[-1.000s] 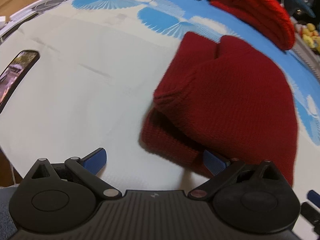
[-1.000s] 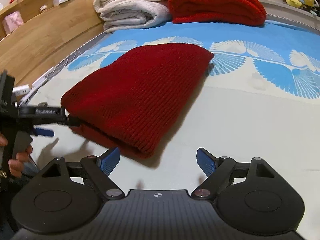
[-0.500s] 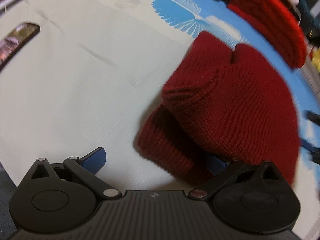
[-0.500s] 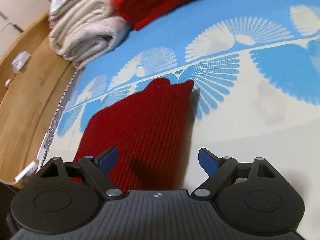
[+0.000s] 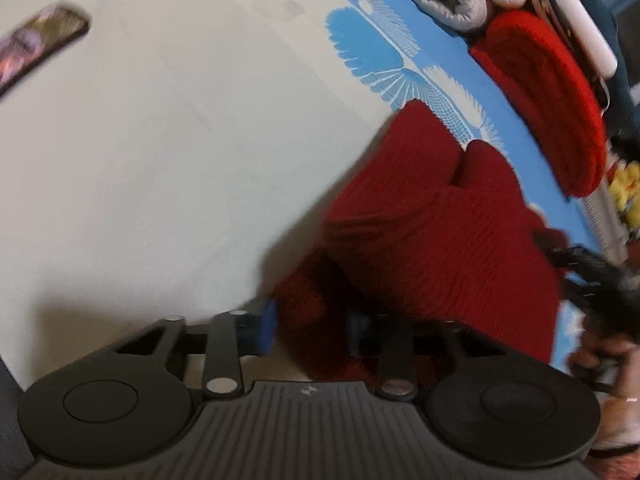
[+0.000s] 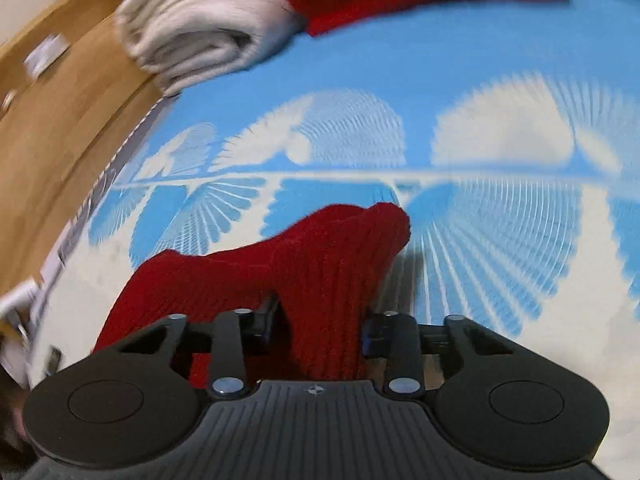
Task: Fold small clothes
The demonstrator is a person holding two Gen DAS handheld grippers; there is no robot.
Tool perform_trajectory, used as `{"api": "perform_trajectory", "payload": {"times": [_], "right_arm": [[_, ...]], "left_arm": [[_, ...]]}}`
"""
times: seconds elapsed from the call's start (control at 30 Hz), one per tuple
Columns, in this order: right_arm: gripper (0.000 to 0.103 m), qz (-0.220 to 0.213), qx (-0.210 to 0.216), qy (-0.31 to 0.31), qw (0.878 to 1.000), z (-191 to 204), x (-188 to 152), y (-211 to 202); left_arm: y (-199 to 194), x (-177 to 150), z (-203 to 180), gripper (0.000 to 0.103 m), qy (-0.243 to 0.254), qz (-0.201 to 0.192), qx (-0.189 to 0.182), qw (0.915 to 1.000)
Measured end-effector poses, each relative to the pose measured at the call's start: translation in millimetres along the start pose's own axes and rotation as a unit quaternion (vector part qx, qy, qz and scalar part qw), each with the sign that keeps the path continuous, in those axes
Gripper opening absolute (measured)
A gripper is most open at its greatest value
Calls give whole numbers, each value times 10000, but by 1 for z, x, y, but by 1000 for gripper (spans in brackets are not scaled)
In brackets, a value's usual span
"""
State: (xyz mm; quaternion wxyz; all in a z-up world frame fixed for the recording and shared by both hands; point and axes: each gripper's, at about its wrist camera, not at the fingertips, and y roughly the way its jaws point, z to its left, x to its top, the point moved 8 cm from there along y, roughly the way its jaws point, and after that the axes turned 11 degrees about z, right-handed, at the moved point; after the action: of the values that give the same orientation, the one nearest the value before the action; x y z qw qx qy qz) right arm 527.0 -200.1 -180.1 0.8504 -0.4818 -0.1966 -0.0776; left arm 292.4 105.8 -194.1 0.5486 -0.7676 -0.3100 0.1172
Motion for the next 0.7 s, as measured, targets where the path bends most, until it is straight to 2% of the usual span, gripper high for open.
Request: {"api": "perform_trajectory", "payload": {"times": [0.13,0.2,0.27,0.33,0.4,0.5,0.53,0.57,0.6,0.63,0.67,0.7], "right_arm": [[28,-633,-265,-6,9976,-12,4,-37],[28,-989,-416,488,9930,-39,-10,-62],[28,-1141,-559,1060,9862,-72,-35,-84],[28,-1058,-566,1618,9795,-102,-76,-100],[28,-1017,-403,2002,9736,-117,-122,-113],[31,-1184,-250,2073,9708,-117,-167,-126],[32,-1163,-248,2013,9723,-115,-174,-128],[35,-1137,-229,1926,9744,-115,-177,-128],[44,-1121,-254,1907,9749,-115,-176,-129],[50,-1105,-328,1950,9740,-120,-178,-134],[55,-1133,-393,1973,9730,-122,-178,-141],[59,-1202,-465,1910,9731,-119,-179,-148]], "left_arm": [[7,41,-49,28,817,-136,161,9964],[20,75,-91,28,1403,-88,174,9899],[38,105,-130,28,1764,-27,137,9842],[62,129,-175,28,2252,17,241,9740],[86,137,-212,29,2552,99,259,9665],[100,139,-246,30,2804,-342,601,9574],[102,141,-251,32,2795,-413,663,9570],[102,149,-251,42,2733,-434,694,9584],[99,153,-246,61,2612,-459,726,9615],[92,156,-238,69,2478,-526,780,9642],[82,157,-231,74,2406,-632,805,9652],[73,157,-227,74,2397,-691,763,9654]]}}
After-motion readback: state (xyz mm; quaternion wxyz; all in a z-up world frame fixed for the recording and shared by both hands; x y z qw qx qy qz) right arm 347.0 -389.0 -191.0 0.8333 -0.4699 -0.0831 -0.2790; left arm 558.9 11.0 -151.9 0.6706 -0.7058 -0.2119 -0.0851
